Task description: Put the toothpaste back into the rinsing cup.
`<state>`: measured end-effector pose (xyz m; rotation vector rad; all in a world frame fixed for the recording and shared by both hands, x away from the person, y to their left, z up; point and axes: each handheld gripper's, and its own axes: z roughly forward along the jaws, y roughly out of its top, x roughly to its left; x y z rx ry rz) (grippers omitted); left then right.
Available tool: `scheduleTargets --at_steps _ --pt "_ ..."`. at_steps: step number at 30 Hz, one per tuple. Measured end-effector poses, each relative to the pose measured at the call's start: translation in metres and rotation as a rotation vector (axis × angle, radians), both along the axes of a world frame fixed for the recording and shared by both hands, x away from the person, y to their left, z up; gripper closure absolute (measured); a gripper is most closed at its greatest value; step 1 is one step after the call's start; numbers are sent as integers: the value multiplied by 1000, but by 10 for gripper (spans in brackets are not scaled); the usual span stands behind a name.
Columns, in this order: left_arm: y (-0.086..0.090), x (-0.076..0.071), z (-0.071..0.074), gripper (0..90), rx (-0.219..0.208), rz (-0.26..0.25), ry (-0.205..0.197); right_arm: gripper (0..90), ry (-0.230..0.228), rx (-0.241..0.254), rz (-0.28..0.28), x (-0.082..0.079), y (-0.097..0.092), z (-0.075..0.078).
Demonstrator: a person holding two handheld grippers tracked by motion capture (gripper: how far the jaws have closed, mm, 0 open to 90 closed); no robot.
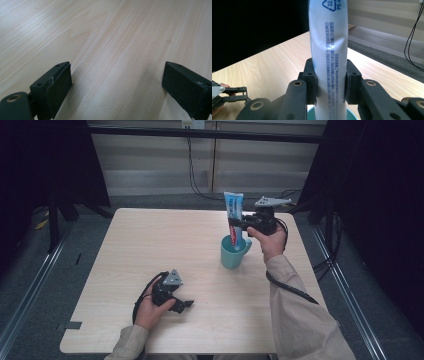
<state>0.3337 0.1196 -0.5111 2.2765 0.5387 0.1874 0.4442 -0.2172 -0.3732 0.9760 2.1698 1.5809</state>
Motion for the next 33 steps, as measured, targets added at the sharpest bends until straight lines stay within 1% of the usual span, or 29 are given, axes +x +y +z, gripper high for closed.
scheduleTargets --at_steps 3,6,9,12,18,22,26,29,31,33 --pt "0 0 0 88 -1 1 0 692 0 -4 -4 0 0 -4" --pt "0 0 0 88 2 1 -1 692 11 3 -8 1 -1 -7" --pt "0 0 0 88 -1 1 -2 692 11 -4 -9 1 -2 -9" --pt "0 0 0 88 2 1 -2 691 17 3 -13 1 -4 -12" --pt "0 0 0 88 0 2 -2 690 20 -3 -20 0 -5 -18" --pt "0 0 0 88 -1 2 -3 690 31 -3 -28 1 -6 -22" --pt "0 0 0 88 0 1 -3 689 33 -10 -24 0 -6 -26" --pt "0 0 0 88 8 1 -4 689 31 -8 -34 0 -6 -29" --pt "0 0 0 88 5 3 -3 689 38 -2 -34 0 -7 -31" --pt "0 0 0 88 4 3 -4 688 35 -12 -33 1 -6 -33"
